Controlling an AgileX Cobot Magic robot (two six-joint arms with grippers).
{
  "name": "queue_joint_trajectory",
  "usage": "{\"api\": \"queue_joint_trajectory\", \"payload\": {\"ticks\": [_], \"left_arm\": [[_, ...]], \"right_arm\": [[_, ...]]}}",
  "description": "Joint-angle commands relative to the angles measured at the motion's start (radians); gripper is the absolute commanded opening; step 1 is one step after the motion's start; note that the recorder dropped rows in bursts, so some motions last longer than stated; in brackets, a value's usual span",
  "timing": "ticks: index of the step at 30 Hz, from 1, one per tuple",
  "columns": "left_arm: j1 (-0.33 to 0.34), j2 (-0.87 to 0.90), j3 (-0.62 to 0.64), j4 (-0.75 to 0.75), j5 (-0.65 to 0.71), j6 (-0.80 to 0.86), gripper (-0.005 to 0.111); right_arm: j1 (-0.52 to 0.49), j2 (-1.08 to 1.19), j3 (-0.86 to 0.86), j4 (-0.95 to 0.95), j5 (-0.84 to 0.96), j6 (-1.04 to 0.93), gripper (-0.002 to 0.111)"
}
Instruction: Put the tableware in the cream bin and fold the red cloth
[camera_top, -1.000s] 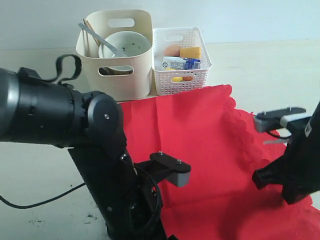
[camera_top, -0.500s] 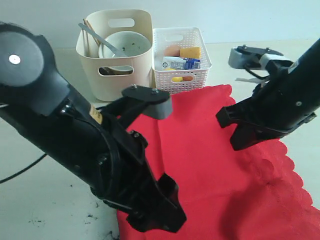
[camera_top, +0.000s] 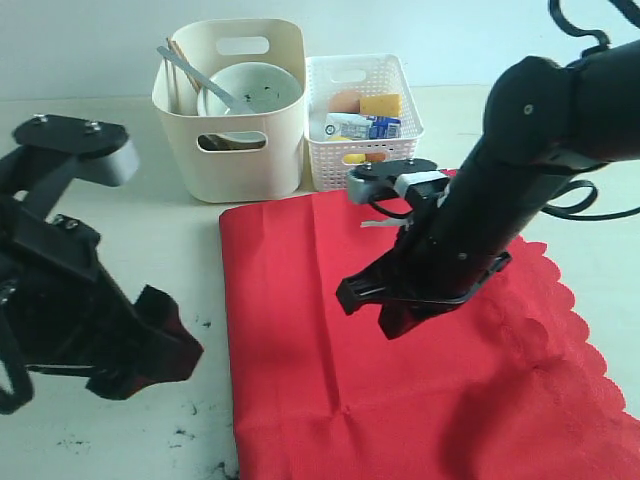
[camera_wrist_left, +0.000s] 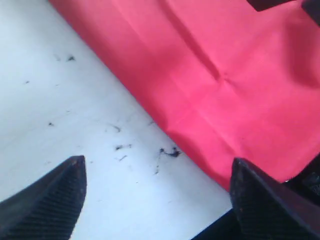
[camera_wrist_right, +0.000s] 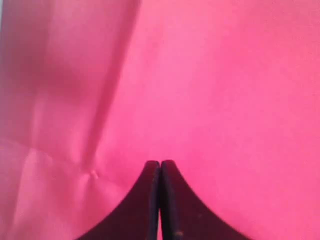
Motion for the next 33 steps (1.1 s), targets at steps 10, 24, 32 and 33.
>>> {"api": "queue_joint_trajectory", "payload": {"ticks": [10, 24, 32, 33], "left_arm": [[0.031, -0.381, 0.068, 0.569, 0.227, -0.477, 0.075], [0.031, -0.480, 0.140, 0.623, 0.259, -0.542, 0.075], [0.031, -0.480, 0.140, 0.623, 0.259, -0.542, 0.075], [0.031, -0.480, 0.140, 0.623, 0.259, -0.542, 0.075]], "right_arm": [[0.048, 0.241, -0.182, -0.032, -0.002, 0.026, 0.000], [0.013, 0.277, -0.126, -0.339, 0.018, 0.307, 0.000], [-0.091, 0.277, -0.057, -0.350, 0.058, 0.307, 0.000], [-0.103, 0.277, -0.049, -0.362, 0.063, 0.307, 0.000]]}}
